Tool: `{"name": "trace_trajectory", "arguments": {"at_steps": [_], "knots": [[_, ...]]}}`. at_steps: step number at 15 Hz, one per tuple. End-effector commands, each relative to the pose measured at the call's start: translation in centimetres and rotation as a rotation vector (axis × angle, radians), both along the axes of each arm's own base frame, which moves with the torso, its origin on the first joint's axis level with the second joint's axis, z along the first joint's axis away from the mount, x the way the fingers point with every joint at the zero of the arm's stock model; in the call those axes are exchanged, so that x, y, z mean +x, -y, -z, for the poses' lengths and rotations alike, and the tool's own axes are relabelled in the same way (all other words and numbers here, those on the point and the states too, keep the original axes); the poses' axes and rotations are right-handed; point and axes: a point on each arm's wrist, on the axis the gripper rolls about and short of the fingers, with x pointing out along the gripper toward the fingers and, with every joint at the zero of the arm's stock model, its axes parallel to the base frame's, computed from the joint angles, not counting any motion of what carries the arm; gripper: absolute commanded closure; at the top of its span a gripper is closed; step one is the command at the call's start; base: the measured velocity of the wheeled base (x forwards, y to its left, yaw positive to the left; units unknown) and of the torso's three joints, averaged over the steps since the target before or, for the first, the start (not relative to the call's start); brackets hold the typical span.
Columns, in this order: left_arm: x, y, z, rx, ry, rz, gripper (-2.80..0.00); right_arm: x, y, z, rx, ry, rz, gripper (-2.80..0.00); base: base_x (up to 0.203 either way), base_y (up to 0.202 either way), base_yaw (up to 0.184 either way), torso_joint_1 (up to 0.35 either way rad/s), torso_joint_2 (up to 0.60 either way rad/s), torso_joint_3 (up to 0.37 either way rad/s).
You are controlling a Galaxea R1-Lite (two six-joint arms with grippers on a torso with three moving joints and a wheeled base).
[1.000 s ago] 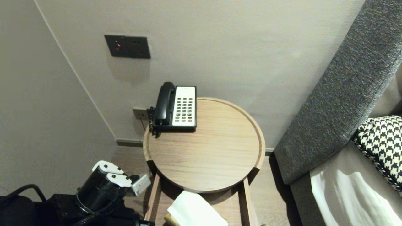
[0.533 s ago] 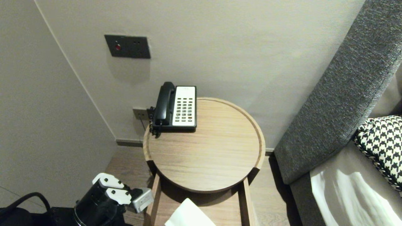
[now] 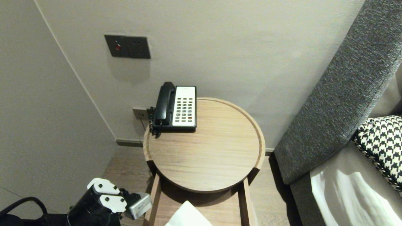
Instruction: Open the nightstand drawer
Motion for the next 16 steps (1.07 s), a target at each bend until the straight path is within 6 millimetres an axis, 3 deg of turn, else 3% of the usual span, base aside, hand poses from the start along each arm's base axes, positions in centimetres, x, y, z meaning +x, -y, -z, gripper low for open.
{"name": "trace_trajectory", "arguments": {"at_steps": [1, 4, 8, 11, 16], "knots": [[0.6, 0.5, -0.8, -0.023, 0.03, -0.023, 0.0, 0.3, 0.0, 1.1, 0.001, -0.041, 0.0, 0.0, 0.0, 0.0, 0.0, 0.0, 0.0, 0.0], [1.5, 0.9, -3.0, -0.022, 0.164, -0.12, 0.0, 0.3, 0.0, 1.1, 0.001, -0.041, 0.0, 0.0, 0.0, 0.0, 0.0, 0.0, 0.0, 0.0], [1.5, 0.4, -6.1, -0.002, 0.203, -0.144, 0.0, 0.3, 0.0, 1.1, 0.001, -0.041, 0.0, 0.0, 0.0, 0.0, 0.0, 0.0, 0.0, 0.0], [1.6, 0.6, -5.8, 0.039, 0.239, -0.079, 0.0, 0.3, 0.0, 1.1, 0.001, -0.041, 0.0, 0.0, 0.0, 0.0, 0.0, 0.0, 0.0, 0.0], [2.9, 2.0, -4.6, 0.145, 0.149, -0.049, 0.0, 0.3, 0.0, 1.1, 0.001, -0.041, 0.0, 0.0, 0.0, 0.0, 0.0, 0.0, 0.0, 0.0]]}}
